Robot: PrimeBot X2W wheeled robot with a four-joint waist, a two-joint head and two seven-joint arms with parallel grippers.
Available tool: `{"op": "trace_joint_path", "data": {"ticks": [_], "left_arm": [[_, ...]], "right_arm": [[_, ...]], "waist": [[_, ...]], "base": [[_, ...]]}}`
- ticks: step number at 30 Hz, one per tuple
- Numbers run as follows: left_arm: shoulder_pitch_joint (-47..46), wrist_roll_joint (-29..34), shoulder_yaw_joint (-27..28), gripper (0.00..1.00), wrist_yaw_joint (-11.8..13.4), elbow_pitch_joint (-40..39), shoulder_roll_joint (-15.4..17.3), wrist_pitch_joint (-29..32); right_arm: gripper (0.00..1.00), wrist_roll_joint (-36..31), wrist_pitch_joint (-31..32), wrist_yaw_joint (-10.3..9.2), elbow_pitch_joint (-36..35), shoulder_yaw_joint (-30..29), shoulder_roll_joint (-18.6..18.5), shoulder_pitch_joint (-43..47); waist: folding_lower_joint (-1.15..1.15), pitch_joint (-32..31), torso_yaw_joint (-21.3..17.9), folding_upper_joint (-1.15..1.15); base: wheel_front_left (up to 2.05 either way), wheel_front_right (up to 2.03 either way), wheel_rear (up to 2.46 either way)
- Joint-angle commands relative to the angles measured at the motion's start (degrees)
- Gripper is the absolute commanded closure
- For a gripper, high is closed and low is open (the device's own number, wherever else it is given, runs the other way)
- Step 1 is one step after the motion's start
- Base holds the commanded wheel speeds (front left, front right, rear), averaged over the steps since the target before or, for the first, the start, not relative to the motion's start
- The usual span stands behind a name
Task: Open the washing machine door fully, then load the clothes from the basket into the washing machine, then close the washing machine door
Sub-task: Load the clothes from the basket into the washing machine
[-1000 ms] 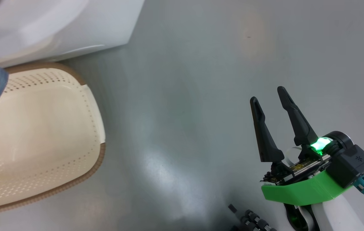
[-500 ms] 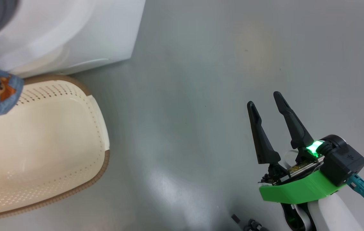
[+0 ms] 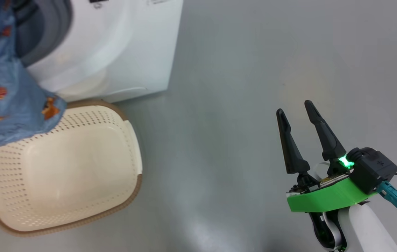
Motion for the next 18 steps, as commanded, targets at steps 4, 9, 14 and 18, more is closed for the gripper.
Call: {"op": "trace_joint_path", "data": {"ticks": [4,9,14,18], "left_arm": [[5.9,2.5,4.5,0.00,-0.1,-4.8,0.6,-0.3],[11.2,5.0,6.5,0.00,-0.1,-8.3,-1.5,-0.4],[17.2,7.0,8.6,0.00,-0.1,-11.9,-3.1,-0.4],[22.5,8.1,11.0,0.00,-0.1,-14.6,-4.5,-0.4]], "right_arm": [[0.00,-0.5,-0.5,0.32,0.7,0.5,-0.4,-1.3],[0.00,-0.6,-0.5,0.32,2.8,0.2,-0.4,-1.6],[0.00,-0.5,-0.5,0.32,4.4,-0.2,-0.4,-1.6],[0.00,-0.3,-0.5,0.32,5.6,-0.6,-0.4,-1.4]], "waist": [[0.00,-5.9,4.3,0.00],[0.00,-9.0,6.3,0.00],[0.00,-12.0,7.7,0.00],[0.00,-14.4,8.4,0.00]], "base": [[0.00,0.00,0.00],[0.00,0.00,0.00],[0.00,0.00,0.00],[0.00,0.00,0.00]]}}
